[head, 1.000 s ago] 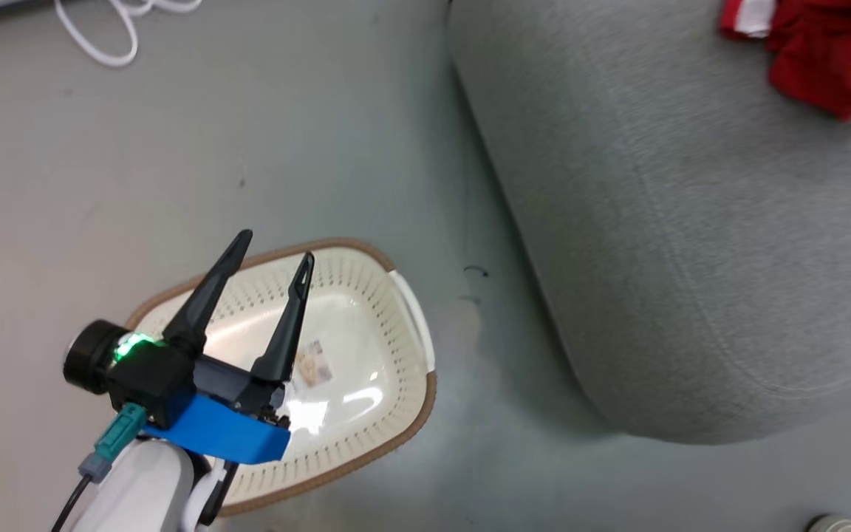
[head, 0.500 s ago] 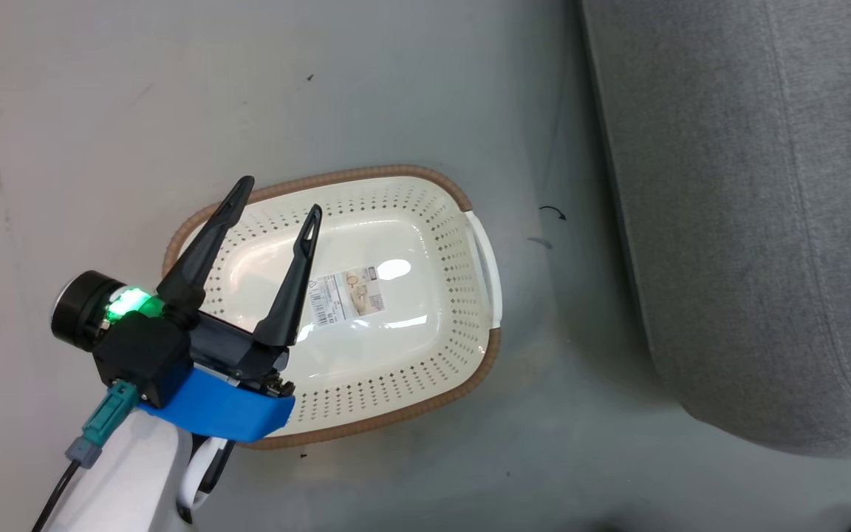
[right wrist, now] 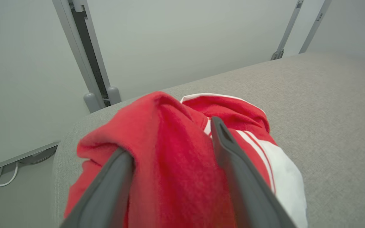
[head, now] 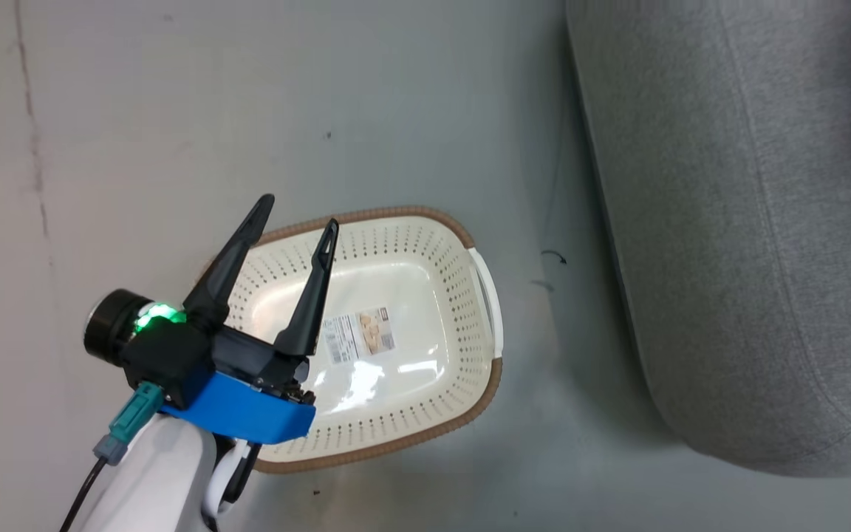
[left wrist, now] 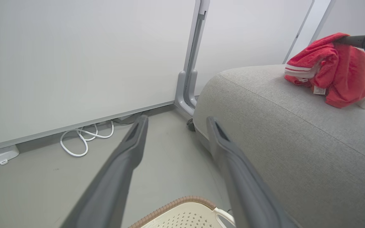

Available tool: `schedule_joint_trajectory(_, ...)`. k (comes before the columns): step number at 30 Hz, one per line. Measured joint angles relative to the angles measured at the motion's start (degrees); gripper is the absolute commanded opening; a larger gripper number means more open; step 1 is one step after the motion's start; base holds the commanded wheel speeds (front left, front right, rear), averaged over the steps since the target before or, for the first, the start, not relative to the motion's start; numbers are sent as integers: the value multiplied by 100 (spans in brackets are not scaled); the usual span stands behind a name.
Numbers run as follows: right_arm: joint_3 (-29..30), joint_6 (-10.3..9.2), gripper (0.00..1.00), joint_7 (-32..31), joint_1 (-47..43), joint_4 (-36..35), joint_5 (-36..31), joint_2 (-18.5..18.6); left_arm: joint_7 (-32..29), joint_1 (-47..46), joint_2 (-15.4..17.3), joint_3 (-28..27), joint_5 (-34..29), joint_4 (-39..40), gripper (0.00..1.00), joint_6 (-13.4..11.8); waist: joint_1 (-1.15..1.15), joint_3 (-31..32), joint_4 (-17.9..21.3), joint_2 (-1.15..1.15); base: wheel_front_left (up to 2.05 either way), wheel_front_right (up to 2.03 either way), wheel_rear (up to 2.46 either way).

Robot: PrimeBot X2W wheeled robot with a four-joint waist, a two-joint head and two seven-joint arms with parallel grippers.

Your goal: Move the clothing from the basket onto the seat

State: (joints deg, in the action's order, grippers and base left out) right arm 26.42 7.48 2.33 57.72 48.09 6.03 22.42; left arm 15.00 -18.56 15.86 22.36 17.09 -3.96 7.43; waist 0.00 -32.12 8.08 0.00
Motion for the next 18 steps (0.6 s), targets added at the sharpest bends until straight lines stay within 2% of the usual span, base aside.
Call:
schedule_joint_trajectory(9,-628,1,100,-130,-889,-301,101,-167,0,430,-246,-165,115,-260,100,0,-2,859,-29,0,0,0,0)
schedule_joint_trajectory(18,-1166,0,100,-219,-2025,-1328,212,-533,0,897,-468,-445,166,-422,100,0,-2,1632,-85,0,0,0,0)
